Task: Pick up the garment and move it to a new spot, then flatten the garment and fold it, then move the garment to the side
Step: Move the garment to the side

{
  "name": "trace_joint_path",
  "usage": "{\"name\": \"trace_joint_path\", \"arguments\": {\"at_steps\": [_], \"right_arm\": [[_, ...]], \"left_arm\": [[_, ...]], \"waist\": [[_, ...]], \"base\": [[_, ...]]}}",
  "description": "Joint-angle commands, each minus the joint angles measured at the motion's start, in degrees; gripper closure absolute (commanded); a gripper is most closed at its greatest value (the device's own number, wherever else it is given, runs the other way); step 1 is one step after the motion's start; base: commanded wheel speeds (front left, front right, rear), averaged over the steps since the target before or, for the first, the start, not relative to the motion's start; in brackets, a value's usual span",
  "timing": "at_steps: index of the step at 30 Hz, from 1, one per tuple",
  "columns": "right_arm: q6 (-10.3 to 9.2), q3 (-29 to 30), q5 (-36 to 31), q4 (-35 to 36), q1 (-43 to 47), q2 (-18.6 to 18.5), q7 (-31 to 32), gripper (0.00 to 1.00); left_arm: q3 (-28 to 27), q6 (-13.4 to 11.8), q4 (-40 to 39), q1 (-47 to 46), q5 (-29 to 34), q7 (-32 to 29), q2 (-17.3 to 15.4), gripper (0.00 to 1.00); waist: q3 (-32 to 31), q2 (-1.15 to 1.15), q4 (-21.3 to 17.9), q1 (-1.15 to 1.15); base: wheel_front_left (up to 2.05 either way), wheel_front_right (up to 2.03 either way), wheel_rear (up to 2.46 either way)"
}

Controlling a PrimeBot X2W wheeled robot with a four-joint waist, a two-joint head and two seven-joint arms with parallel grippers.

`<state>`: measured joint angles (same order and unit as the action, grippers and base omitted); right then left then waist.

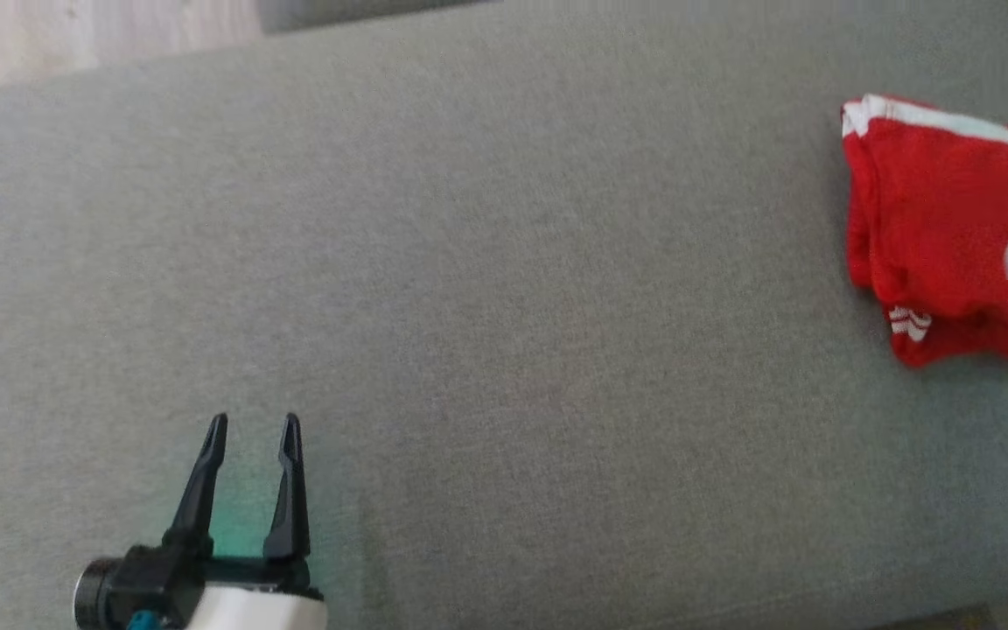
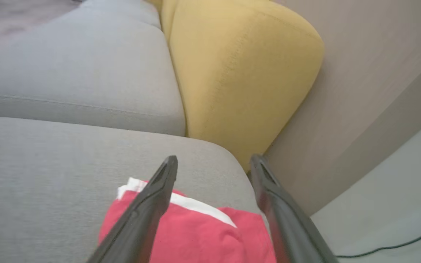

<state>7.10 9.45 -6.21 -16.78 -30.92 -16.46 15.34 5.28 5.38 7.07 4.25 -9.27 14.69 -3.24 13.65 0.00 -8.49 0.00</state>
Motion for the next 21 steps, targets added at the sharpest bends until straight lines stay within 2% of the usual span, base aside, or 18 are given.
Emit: {"name": "trace_joint_path", "arguments": {"at_steps": [1, 8, 12, 18, 21], "right_arm": [[0.39, -1.25, 0.71, 3.63, 1.64, 0.14, -1.29, 0.0], [0.39, -7.42, 1.02, 13.19, 14.42, 3.92, -8.34, 0.0], [0.39, -8.08, 0.57, 15.71, 21.08, 7.44, -13.68, 0.0], [0.39, -4.74, -1.03, 14.13, 30.14, 12.26, -22.01, 0.0], [0.39, -4.09, -0.95, 11.61, 33.56, 13.33, -25.58, 0.0]], "left_arm": [[-2.14, -0.51, -1.26, 0.93, -0.41, 0.3, 0.22, 0.0], [-3.03, -2.45, -0.21, 4.94, -3.71, 0.3, 0.33, 0.0], [-2.5, -3.05, 0.0, 6.84, -4.45, 0.3, 0.34, 0.0], [-2.74, -2.95, 0.23, 7.61, -3.08, 0.3, 0.35, 0.0], [-3.41, -2.61, 0.59, 8.17, -2.5, 0.3, 0.35, 0.0]], "waist": [[-3.61, 0.0, 1.95, 0.0], [-11.59, 0.0, 5.94, 0.0], [-14.22, 0.0, 8.35, 0.0], [-16.03, 0.0, 11.12, 0.0], [-16.59, 0.0, 11.55, 0.0]], "base": [[0.0, 0.0, 0.0], [0.0, 0.0, 0.0], [0.0, 0.0, 0.0], [0.0, 0.0, 0.0], [0.0, 0.0, 0.0]]}}
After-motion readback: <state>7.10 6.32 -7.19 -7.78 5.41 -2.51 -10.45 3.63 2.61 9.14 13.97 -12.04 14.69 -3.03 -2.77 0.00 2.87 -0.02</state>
